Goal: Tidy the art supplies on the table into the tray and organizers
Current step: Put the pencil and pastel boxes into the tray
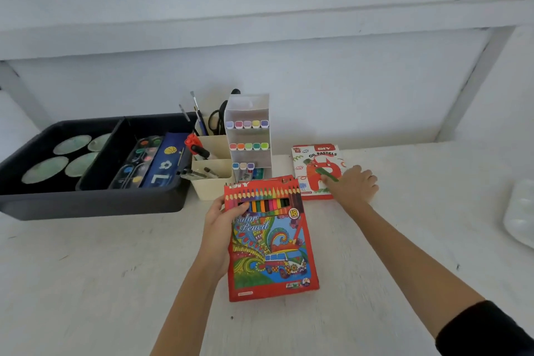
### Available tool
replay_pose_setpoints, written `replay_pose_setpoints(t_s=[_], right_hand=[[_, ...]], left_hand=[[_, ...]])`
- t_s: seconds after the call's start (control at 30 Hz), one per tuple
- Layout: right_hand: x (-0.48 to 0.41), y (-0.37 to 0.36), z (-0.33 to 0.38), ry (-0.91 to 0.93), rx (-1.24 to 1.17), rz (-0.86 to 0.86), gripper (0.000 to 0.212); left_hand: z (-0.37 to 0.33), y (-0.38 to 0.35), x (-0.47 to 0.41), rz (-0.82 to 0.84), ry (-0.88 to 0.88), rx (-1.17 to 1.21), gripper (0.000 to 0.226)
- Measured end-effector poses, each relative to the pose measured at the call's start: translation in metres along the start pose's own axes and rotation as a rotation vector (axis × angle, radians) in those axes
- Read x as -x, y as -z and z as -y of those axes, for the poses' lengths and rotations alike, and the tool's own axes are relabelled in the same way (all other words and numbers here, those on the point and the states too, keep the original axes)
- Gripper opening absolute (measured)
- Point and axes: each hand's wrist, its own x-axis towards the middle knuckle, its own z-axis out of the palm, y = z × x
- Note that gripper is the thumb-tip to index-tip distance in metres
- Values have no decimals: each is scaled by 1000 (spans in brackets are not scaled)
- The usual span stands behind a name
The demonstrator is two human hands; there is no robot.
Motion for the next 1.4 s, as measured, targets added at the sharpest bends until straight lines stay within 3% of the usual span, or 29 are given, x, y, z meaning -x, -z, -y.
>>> replay_pose_setpoints(t_s=[0.23, 0.33, 0.43, 0.53, 0.6, 1.0, 1.23, 1.4], right_hand=[[-17, 5, 3, -83, -72, 145, 76], [-25, 7, -1, -99, -220, 232, 65], [-26, 6, 0, -122, -495, 294, 51], [-13, 11, 2, -139, -806, 245, 33], [3, 18, 2, -132, -979, 206, 31], [105, 113, 43, 192, -1356, -172, 37], [160, 128, 107, 292, -1495, -132, 37], [191, 109, 160, 308, -1489, -54, 41]], left_hand=[[-2, -15, -10, 13, -25, 21, 32], [-4, -14, -8, 38, -67, 78, 39], [-5, -10, -2, 100, -94, 36, 26], [-8, -5, 5, 136, -136, 30, 18], [-13, 0, 8, 121, -169, 39, 18], [-82, 74, 20, 1, -472, 175, 21], [-125, 146, 6, -130, -500, 186, 20], [-157, 188, -19, -222, -461, 172, 33]])
